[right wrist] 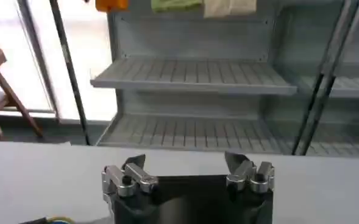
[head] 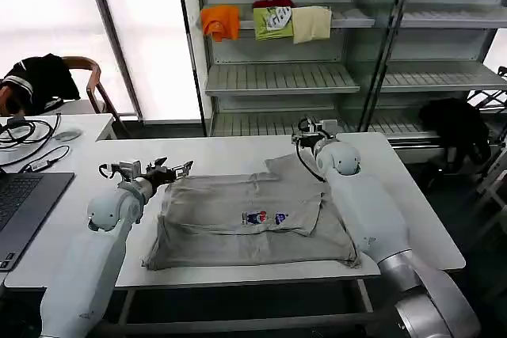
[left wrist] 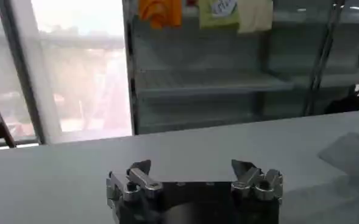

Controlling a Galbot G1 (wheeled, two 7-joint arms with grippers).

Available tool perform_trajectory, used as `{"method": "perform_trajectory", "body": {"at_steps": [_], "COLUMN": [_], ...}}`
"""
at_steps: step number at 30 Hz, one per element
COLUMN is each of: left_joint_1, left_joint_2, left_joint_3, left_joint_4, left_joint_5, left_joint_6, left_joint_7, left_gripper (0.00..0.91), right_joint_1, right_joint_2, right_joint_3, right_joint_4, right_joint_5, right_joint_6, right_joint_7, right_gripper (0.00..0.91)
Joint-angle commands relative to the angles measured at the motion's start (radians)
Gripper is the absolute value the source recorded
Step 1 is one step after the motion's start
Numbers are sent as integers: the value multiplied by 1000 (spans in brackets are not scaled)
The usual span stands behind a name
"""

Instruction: Fold and organize the clothes.

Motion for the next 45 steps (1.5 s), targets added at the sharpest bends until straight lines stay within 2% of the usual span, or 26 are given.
{"method": "perform_trajectory", "body": {"at_steps": [1,30,32,33,34,35,36,37,38,40,42,43,44,45], "left_joint_1": [-27,-6,-4,-3,-1,1,4,7,10,16,20,23,24,26], "left_joint_2": [-17,0,-3,-4,-4,-3,-2,-2,-1,-1,-2,-2,-2,-2], "left_joint_3": [9,25,26,25,26,26,26,27,27,26,26,26,27,26], "left_joint_4": [91,113,112,112,113,113,113,113,112,109,106,104,101,98], "left_joint_5": [26,57,59,59,60,61,64,68,70,71,71,71,70,71], "left_joint_6": [0,-2,-2,-2,-1,-1,0,0,0,0,0,0,0,-1], "left_joint_7": [8,12,12,12,12,12,12,13,14,16,17,19,20,20], "left_gripper": [907,907,695,484,373,141,81,60,50,20,20,20,10,20], "right_joint_1": [23,-42,-44,-45,-46,-48,-50,-53,-55,-60,-64,-66,-67,-69], "right_joint_2": [27,49,48,47,46,46,45,43,42,40,39,40,40,39], "right_joint_3": [7,21,19,19,20,21,21,22,21,21,22,25,25,25], "right_joint_4": [-94,-101,-100,-100,-101,-100,-98,-95,-92,-87,-86,-85,-83,-81], "right_joint_5": [-42,-36,-37,-36,-36,-35,-35,-32,-33,-33,-33,-32,-33,-33], "right_joint_6": [0,-2,-2,-1,-1,-2,-1,-2,-1,-1,-1,-1,-1,-1], "right_joint_7": [-53,-7,-4,-3,-2,0,0,1,2,5,8,13,15,16], "right_gripper": [907,907,907,907,907,836,725,554,544,453,212,50,0,0]}}
